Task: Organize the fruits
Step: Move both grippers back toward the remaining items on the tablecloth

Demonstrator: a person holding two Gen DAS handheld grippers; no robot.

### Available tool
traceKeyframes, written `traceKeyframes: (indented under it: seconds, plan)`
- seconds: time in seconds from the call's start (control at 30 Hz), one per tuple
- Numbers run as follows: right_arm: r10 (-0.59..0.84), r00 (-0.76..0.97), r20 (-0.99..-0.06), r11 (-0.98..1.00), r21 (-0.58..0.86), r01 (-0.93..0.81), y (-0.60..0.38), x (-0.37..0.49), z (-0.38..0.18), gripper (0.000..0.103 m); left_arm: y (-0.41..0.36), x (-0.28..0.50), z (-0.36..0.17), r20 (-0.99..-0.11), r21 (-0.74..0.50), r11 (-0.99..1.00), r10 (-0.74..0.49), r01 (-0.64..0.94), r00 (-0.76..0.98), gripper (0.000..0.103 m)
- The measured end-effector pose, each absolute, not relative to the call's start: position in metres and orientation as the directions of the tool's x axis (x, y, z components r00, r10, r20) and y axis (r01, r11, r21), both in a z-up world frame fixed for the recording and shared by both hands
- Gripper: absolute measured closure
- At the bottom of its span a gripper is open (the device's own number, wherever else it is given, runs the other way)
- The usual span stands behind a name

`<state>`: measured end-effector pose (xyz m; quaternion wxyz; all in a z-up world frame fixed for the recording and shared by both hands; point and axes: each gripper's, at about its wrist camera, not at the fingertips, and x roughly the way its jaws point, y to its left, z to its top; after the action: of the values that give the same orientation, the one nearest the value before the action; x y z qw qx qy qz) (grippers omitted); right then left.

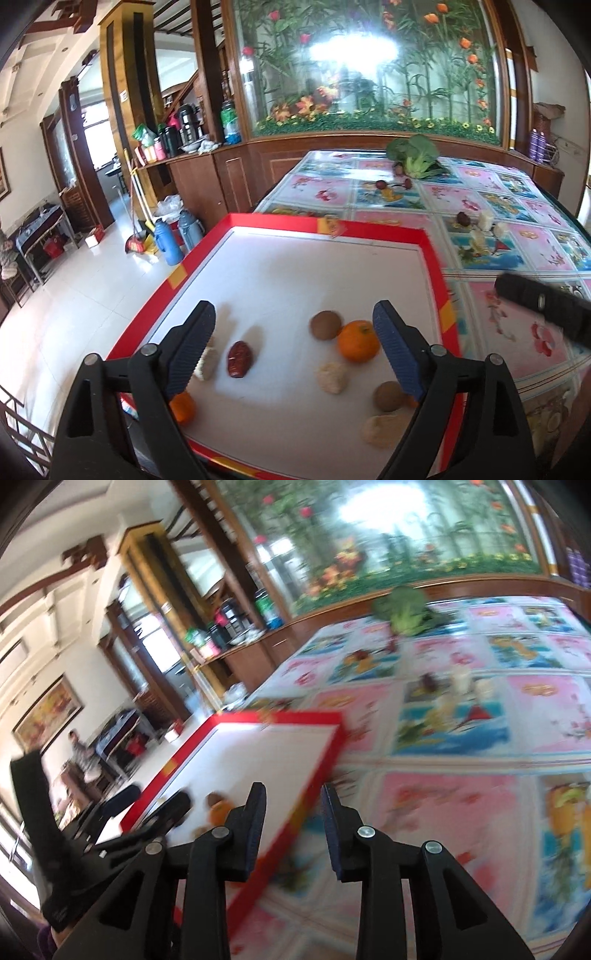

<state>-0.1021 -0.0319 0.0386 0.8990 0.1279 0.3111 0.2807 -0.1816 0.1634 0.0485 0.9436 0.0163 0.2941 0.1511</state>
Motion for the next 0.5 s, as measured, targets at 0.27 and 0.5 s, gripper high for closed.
traceKeyframes:
  seconds: [0.27, 0.5]
  plan:
    - [0.478, 0.708, -0.52, 0.875, 0.348, -0.336, -0.076, -0.081, 0.045, 0.07, 0.132, -0.173, 0.05, -0.545, 0.151, 0.966, 0.257, -0.208, 0.798, 0.007]
    - [0.354, 0.732, -0.582, 0.935, 0.234, -0.266, -0.094, -0.036, 0.044, 0.062, 0.112, -0.165, 0.052, -0.54, 0.174, 0.97, 0.239, -0.171, 0.807, 0.002]
